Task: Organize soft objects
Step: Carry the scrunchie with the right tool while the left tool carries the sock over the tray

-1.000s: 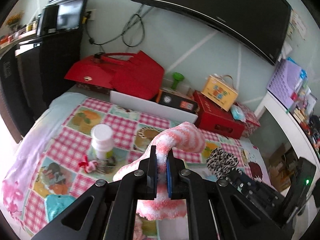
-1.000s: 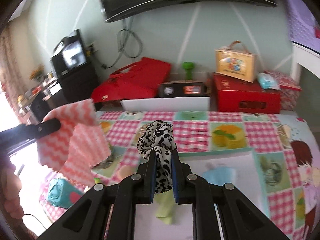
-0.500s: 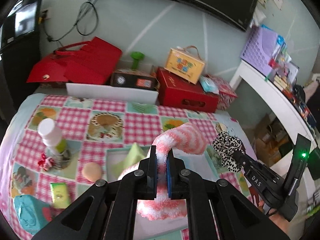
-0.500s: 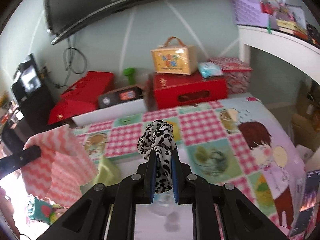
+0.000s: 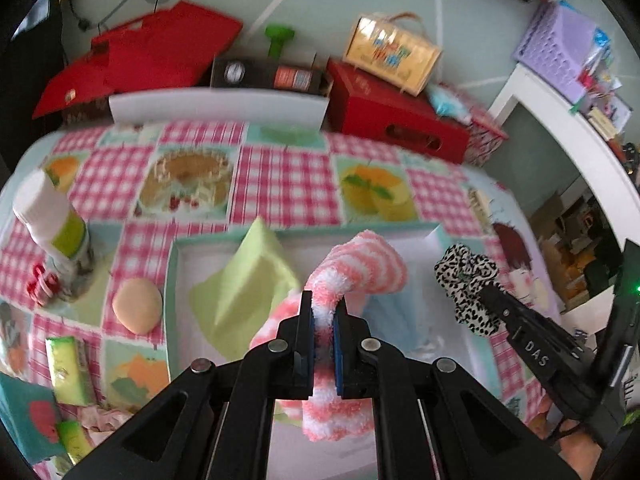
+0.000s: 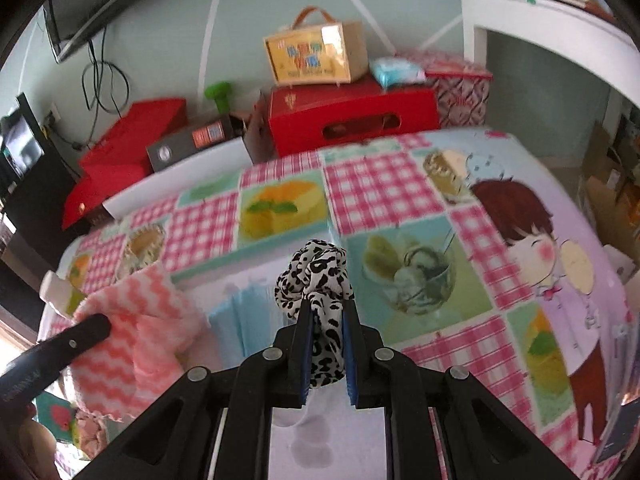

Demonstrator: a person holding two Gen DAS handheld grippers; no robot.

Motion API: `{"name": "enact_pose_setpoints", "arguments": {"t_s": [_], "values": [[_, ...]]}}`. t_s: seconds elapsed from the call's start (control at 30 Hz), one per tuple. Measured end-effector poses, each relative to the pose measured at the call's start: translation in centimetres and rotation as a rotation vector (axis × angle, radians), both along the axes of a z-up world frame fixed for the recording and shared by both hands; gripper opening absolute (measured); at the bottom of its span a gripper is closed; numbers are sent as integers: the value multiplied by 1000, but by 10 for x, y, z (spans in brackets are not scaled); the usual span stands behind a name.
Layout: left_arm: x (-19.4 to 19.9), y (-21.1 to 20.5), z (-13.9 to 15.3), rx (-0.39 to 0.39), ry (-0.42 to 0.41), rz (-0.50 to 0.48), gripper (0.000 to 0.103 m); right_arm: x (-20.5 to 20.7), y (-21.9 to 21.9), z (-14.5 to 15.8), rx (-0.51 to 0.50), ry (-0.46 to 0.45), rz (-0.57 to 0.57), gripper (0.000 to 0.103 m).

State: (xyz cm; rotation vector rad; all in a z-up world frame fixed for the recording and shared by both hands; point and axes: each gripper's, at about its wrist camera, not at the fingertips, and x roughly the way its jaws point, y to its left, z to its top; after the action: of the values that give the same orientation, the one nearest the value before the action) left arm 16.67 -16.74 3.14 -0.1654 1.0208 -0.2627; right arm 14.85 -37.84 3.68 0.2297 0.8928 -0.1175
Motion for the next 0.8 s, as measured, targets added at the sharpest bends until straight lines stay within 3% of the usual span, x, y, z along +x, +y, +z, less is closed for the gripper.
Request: {"name": "enact_pose_setpoints", "arguments": {"t_s": [0.3,0.8], "values": [[10,4,-41,62,108,31,7,15,14,-28,-19,86,40,14],[18,9,-54,89,150,53,8,25,25,-40,-29,112,66,14]]}}
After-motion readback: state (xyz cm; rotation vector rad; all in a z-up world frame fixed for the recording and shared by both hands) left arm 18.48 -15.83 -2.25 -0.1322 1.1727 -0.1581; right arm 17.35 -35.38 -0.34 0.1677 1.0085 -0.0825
